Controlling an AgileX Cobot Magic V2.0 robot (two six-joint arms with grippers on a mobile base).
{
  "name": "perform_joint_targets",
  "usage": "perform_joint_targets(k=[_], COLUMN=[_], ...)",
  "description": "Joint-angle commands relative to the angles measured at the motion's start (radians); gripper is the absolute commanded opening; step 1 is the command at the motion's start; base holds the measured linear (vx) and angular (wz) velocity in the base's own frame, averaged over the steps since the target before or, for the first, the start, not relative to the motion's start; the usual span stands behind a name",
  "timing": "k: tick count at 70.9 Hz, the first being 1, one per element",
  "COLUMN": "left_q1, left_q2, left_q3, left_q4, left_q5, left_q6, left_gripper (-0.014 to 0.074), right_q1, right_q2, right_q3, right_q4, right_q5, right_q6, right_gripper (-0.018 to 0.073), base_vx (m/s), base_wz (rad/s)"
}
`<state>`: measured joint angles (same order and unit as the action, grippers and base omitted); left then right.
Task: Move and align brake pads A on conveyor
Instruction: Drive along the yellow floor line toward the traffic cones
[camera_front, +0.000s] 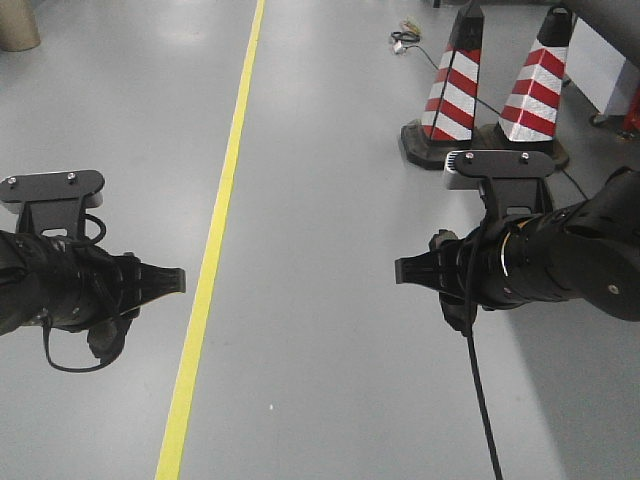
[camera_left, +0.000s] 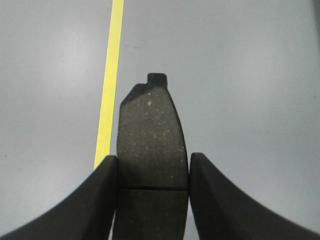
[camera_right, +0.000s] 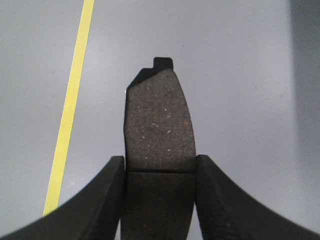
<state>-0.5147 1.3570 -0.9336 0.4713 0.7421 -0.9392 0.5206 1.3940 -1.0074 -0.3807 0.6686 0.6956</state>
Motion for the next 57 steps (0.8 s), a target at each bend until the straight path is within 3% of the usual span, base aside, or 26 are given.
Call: perform_joint_targets(k=[1, 57], left_q1=[-0.005, -0.005], left_q2=[-0.034, -0.034], left_q3=[-0.026, -0.026], left_q4=[0.028, 0.028], left_q5=[-0.037, -0.037], left_q6=[-0.002, -0.002], left_gripper=[0.0104, 0.0104], right_q1=[-0.001, -0.001], right_q2=[-0.037, -0.036], right_q3=[-0.028, -0.028], right_q4=[-0.030, -0.030], right_q5=[-0.049, -0.048], right_q6=[-0.001, -0.001], right_gripper=[-0.0006, -0.0006], base_vx=[0.56, 0.57], base_wz=[0.01, 0.03])
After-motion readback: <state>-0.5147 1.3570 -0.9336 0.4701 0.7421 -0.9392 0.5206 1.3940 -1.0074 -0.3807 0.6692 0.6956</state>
